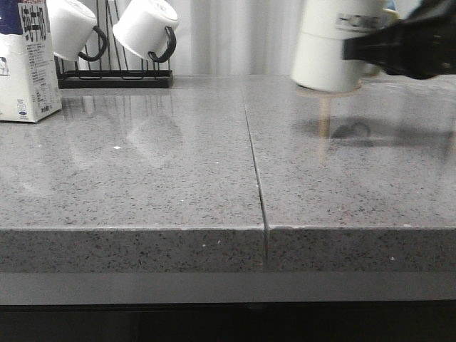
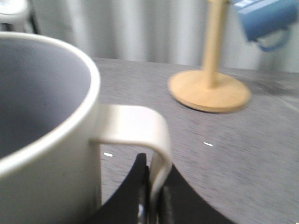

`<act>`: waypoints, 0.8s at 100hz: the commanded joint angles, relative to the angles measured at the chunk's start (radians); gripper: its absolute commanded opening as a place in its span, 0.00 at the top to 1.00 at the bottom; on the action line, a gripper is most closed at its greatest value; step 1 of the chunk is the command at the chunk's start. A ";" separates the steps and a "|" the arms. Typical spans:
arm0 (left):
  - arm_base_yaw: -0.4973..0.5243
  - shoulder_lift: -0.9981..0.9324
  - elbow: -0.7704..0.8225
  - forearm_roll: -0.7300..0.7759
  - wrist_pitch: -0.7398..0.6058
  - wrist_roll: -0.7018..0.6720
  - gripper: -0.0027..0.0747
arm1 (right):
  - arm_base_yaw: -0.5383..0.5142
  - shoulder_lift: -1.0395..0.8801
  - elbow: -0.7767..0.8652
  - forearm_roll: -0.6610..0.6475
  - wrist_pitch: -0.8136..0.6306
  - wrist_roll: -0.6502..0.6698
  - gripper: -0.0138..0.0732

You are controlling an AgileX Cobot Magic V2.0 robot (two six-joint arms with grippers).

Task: Place milk next to cup
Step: 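Carry the HOME mug toward the table center and set it down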

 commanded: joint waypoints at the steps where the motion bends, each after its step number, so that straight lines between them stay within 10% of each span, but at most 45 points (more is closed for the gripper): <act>1: -0.003 -0.031 0.044 -0.007 -0.076 0.000 0.99 | 0.048 0.000 -0.072 -0.010 -0.069 -0.004 0.92; 65: -0.003 -0.031 0.044 -0.007 -0.076 0.000 0.99 | 0.157 0.192 -0.188 -0.010 -0.041 -0.012 0.91; 80: -0.003 -0.031 0.044 -0.007 -0.076 0.000 0.99 | 0.157 0.192 -0.188 -0.010 -0.041 -0.012 0.76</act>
